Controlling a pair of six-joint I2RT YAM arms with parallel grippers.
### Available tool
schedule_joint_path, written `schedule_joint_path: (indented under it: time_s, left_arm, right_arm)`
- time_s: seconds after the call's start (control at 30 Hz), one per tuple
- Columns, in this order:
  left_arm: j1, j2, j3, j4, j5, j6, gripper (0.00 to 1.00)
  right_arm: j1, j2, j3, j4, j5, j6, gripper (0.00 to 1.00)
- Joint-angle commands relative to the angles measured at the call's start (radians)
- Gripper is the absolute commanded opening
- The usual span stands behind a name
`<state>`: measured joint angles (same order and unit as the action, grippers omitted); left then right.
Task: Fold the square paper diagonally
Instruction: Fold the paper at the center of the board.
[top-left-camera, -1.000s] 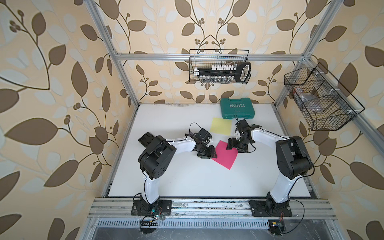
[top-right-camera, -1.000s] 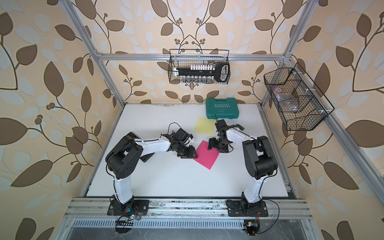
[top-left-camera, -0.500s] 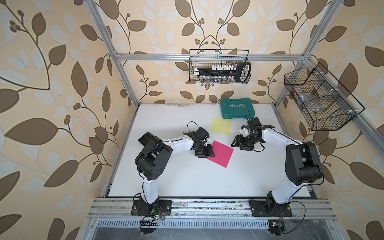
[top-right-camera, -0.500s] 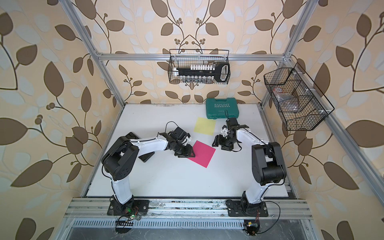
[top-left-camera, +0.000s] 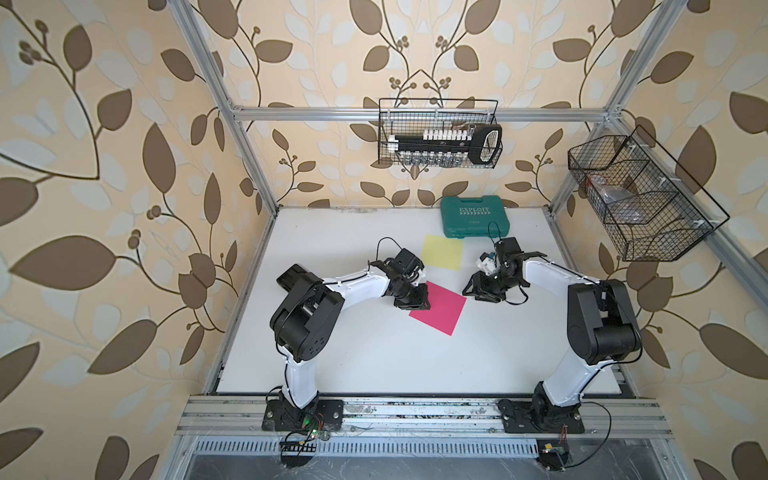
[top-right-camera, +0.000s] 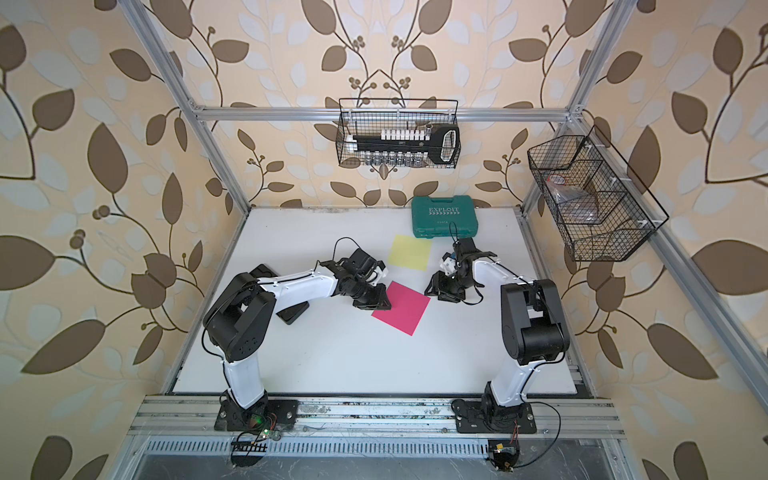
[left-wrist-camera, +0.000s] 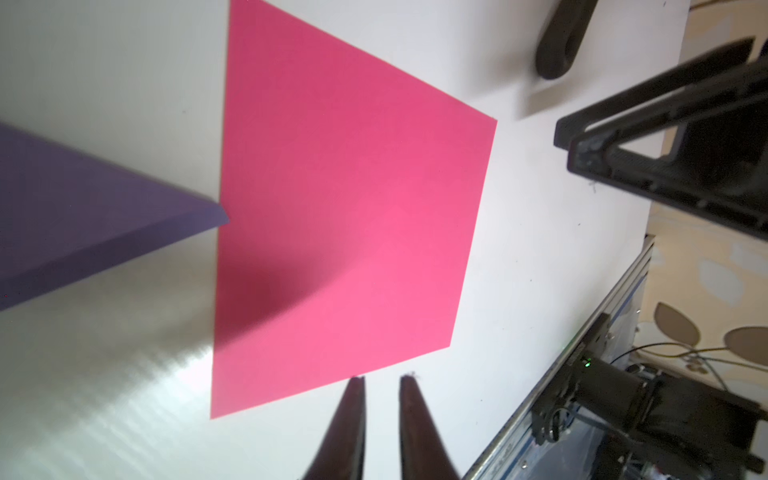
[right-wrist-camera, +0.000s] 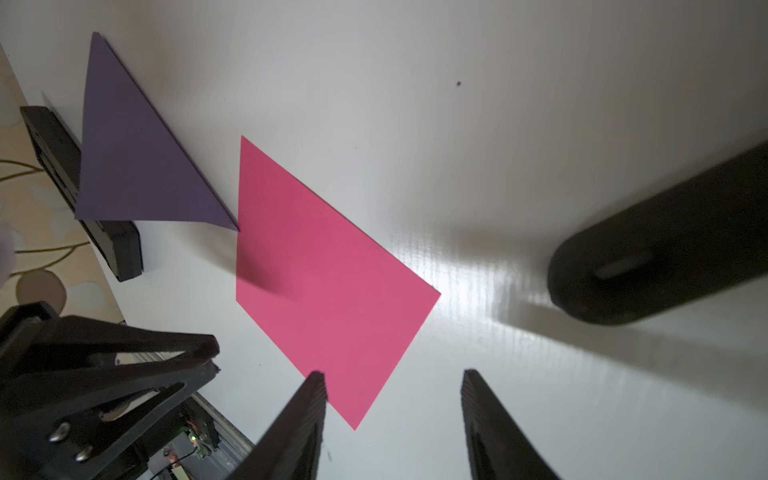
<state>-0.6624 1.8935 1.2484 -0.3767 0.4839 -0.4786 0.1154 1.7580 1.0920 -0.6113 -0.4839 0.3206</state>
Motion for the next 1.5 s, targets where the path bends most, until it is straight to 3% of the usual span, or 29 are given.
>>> schedule_joint_path:
  time_s: [0.0,0.03,0.17,0.47,0.7,1.03,1.2,1.47]
  left_arm:
    - [-0.012,0.033,0.030,-0.045,-0.031,0.008,0.05]
    - [-0.011,0.041,0.031,-0.044,-0.033,0.004,0.01]
    - [-0.012,0.094,0.055,-0.064,-0.074,-0.005,0.00]
    - [-0.012,0.143,0.046,-0.047,-0.096,0.001,0.00]
    - [-0.011,0.151,0.001,-0.009,-0.087,0.005,0.00]
    - [-0.010,0.164,-0.014,0.004,-0.077,0.016,0.00]
    - [-0.009,0.159,-0.025,0.011,-0.077,0.015,0.00]
    - [-0.008,0.148,-0.038,0.016,-0.077,0.014,0.00]
  right_arm:
    - [-0.005,0.027,-0.010,0.034,-0.023,0.021,0.48]
    - [-0.004,0.031,-0.008,0.036,-0.026,0.021,0.49]
    - [-0.004,0.050,0.002,0.032,-0.026,0.013,0.63]
    - [0.029,0.105,-0.017,0.074,-0.016,0.045,0.72]
    - [0.083,0.135,-0.088,0.226,-0.128,0.159,0.81]
    - [0.115,0.091,-0.186,0.502,-0.312,0.334,0.80]
    - [0.114,0.029,-0.227,0.580,-0.314,0.441,0.73]
    - [0.115,-0.032,-0.289,0.742,-0.359,0.683,0.74]
